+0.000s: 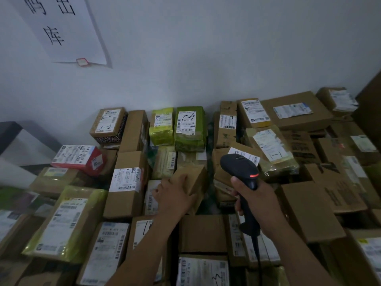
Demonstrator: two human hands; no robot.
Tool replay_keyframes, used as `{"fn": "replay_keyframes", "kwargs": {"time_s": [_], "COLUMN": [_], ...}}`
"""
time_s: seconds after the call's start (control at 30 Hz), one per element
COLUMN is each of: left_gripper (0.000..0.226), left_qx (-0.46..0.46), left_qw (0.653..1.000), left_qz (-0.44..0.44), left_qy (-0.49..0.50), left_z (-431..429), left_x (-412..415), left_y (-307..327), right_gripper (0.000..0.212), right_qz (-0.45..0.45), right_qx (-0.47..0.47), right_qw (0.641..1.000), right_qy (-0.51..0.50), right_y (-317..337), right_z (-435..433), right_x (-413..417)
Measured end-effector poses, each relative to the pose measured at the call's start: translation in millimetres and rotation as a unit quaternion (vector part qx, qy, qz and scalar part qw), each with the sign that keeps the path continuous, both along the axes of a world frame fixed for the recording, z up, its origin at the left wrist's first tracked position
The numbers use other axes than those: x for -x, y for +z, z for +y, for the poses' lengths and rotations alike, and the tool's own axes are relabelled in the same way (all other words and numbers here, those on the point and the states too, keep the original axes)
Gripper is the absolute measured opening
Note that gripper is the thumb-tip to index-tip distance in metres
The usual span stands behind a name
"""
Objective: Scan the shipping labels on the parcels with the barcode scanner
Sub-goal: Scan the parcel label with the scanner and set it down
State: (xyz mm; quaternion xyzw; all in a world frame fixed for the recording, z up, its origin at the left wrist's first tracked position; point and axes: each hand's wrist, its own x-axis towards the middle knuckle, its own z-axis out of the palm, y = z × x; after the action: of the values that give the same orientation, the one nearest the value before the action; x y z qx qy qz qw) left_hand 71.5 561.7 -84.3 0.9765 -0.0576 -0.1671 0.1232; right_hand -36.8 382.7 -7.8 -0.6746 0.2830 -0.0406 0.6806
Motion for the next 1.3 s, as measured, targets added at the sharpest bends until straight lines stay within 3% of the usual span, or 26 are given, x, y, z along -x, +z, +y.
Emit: {"fn": "replay_keyframes", "kwargs": {"time_s": [0.23,0.37,0.53,0.6,0.67,0.8,0.87,0.97,1.07,1.2,1.3], "left_gripper": [0.069,0.092,0.089,0.072,0.056,0.071,0.085,0.112,0.115,0.101,0.102], "left_qx": [0.043,0.062,0.038,0.114,0.195,0.347,0.311,0.185,0.11,0.135,0.179], "left_qw": [0.997,0.998,0.998,0.989,0.952,0.921,0.93,0.966,0.977,0.982,0.981], "left_qz": [-0.061,0.019,0.051,-0.085,-0.229,-0.159,-0.154,-0.092,-0.077,-0.06,-0.047], "left_qy": [0.026,0.008,-0.02,-0.032,-0.053,-0.075,-0.12,-0.154,-0.166,-0.114,-0.062], "left_z": [-26,-25,-21,-27,-35,-61,-79,-97,-94,-71,-49], "left_x": [15,33,32,31,31,43,46,46,46,45,38], "left_y": [-16,-42,-33,-14,-2,38,48,51,47,45,43], "right_gripper": [0.02,0.018,0.025,0.025,0.031,0.033,0.036,0.04,0.035,0.033,0.028], "right_qz": [0.0,-0.006,-0.024,-0.041,-0.053,-0.048,-0.027,0.002,-0.002,-0.014,-0.027], "right_qx": [0.016,0.018,-0.003,-0.008,-0.001,-0.007,0.005,0.022,-0.004,-0.041,-0.049], "right_qw": [1.0,1.0,0.999,0.998,0.995,0.988,0.984,0.98,0.976,0.978,0.983], "right_qy": [0.005,0.011,-0.026,-0.057,-0.082,-0.148,-0.174,-0.197,-0.217,-0.204,-0.174], "right_y": [1,-1,-6,-7,-4,6,9,11,17,24,31], "right_z": [3,3,2,1,-1,-8,-12,-15,-15,-12,-6], "right_x": [0,1,8,12,16,23,28,35,41,42,33]}}
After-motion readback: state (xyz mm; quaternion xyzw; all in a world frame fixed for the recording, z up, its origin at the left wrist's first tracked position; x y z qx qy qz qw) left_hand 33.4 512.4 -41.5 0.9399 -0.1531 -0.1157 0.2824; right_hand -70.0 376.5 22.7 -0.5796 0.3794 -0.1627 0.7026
